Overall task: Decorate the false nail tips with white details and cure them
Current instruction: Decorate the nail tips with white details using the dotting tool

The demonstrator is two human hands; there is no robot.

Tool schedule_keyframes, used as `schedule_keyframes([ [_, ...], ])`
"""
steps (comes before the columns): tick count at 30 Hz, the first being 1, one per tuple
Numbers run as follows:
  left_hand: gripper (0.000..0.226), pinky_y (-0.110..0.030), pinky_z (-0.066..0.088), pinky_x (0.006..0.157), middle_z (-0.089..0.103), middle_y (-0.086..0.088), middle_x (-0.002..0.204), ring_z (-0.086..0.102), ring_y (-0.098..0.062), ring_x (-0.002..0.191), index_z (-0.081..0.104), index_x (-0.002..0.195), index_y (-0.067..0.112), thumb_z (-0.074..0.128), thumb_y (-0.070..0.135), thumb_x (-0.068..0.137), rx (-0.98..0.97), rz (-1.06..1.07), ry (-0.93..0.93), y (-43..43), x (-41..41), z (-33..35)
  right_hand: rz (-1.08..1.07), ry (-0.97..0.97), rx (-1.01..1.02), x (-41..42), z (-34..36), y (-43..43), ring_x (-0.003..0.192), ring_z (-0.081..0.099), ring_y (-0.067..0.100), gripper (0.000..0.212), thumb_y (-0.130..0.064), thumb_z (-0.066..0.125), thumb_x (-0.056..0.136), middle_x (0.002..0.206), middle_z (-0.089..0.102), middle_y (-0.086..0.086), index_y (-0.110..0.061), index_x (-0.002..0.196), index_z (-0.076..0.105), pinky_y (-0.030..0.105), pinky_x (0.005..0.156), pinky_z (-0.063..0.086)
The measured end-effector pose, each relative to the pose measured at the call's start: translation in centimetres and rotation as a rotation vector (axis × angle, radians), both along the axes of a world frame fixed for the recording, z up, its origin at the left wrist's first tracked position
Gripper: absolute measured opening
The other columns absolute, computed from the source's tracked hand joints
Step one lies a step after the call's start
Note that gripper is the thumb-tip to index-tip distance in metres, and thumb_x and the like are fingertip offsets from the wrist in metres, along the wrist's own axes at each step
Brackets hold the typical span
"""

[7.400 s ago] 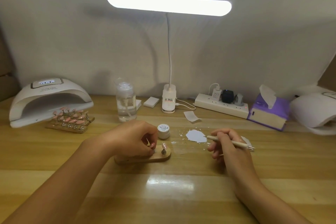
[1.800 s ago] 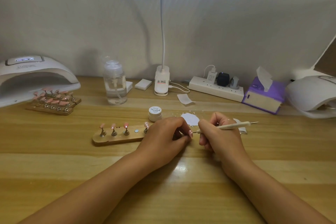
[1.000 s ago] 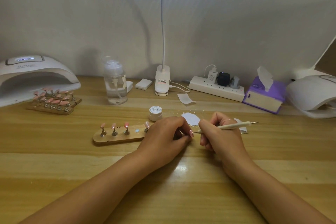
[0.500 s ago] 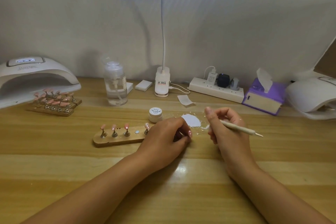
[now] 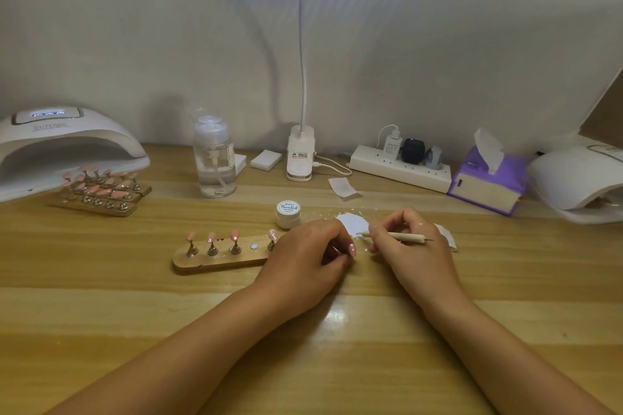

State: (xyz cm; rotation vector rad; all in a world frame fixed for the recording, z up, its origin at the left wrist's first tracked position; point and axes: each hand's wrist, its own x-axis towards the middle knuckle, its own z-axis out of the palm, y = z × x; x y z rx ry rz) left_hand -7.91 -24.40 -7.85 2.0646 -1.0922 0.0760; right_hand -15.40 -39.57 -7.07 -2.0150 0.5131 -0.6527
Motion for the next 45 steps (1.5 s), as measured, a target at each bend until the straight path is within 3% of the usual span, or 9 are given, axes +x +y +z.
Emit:
schedule_keyframes([
  [5, 0.009, -0.021, 0.044, 0.070, 0.067, 0.012, 0.087, 0.060, -0.005, 0.080, 0.066, 0.087, 0.022, 0.067, 0.013, 0.088, -0.029, -0.003, 0.013, 0.0, 0.1, -0.1, -0.013, -0.151, 0.144, -0.2, 0.2, 0.2, 0.056, 0.062, 0.012, 0.013, -0.026, 0.061, 0.095, 0.074, 0.075, -0.003, -0.018, 0.087, 0.055, 0.032, 0.054, 0.050],
  [8, 0.010, -0.024, 0.047, 0.072, 0.066, 0.011, 0.087, 0.061, -0.005, 0.080, 0.064, 0.086, 0.022, 0.066, 0.012, 0.088, -0.044, 0.007, 0.024, 0.0, 0.1, -0.1, 0.037, -0.241, 0.283, -0.4, 0.8, 0.5, 0.058, 0.064, 0.007, 0.005, -0.023, 0.061, 0.097, 0.081, 0.077, -0.004, -0.021, 0.096, 0.057, 0.022, 0.045, 0.049],
  [13, 0.012, -0.030, 0.050, 0.075, 0.065, 0.011, 0.087, 0.061, -0.005, 0.080, 0.064, 0.086, 0.023, 0.066, 0.012, 0.088, -0.040, 0.024, 0.019, 0.0, 0.1, -0.1, 0.055, -0.190, 0.436, -0.6, 0.8, 1.4, 0.041, 0.047, 0.005, 0.018, -0.023, 0.069, 0.091, 0.056, 0.065, -0.001, -0.012, 0.086, 0.056, 0.016, 0.037, 0.036],
  [16, 0.012, -0.029, 0.050, 0.074, 0.065, 0.011, 0.086, 0.060, -0.005, 0.080, 0.063, 0.086, 0.024, 0.066, 0.013, 0.087, -0.031, 0.025, 0.006, 0.0, 0.1, -0.1, 0.058, -0.152, 0.422, -0.6, 0.8, 1.6, 0.039, 0.048, 0.008, 0.018, -0.011, 0.064, 0.086, 0.050, 0.062, 0.005, -0.010, 0.073, 0.052, 0.018, 0.038, 0.038],
  [20, 0.013, -0.030, 0.050, 0.073, 0.065, 0.010, 0.086, 0.061, -0.005, 0.080, 0.062, 0.085, 0.026, 0.067, 0.014, 0.088, -0.026, 0.029, 0.004, -0.1, 0.1, -0.1, 0.071, -0.096, 0.335, -0.4, 0.7, 1.8, 0.040, 0.048, 0.012, 0.024, -0.009, 0.062, 0.078, 0.049, 0.062, 0.011, -0.013, 0.063, 0.045, 0.022, 0.041, 0.038],
  [40, 0.013, -0.018, 0.042, 0.068, 0.063, 0.013, 0.085, 0.059, -0.002, 0.077, 0.062, 0.084, 0.026, 0.067, 0.014, 0.087, -0.016, 0.036, 0.008, -0.1, 0.2, -0.2, 0.085, -0.087, 0.301, -0.3, 0.4, 1.6, 0.042, 0.051, 0.012, 0.023, -0.010, 0.063, 0.078, 0.053, 0.066, 0.013, -0.014, 0.064, 0.045, 0.022, 0.043, 0.039],
  [45, 0.016, -0.021, 0.045, 0.069, 0.064, 0.013, 0.086, 0.059, -0.003, 0.078, 0.060, 0.083, 0.028, 0.066, 0.014, 0.087, -0.008, 0.033, 0.007, -0.1, 0.2, -0.1, 0.107, -0.063, 0.277, -0.4, 0.5, 1.8, 0.045, 0.054, 0.014, 0.019, -0.012, 0.063, 0.076, 0.055, 0.067, 0.013, -0.012, 0.067, 0.046, 0.029, 0.049, 0.041],
])
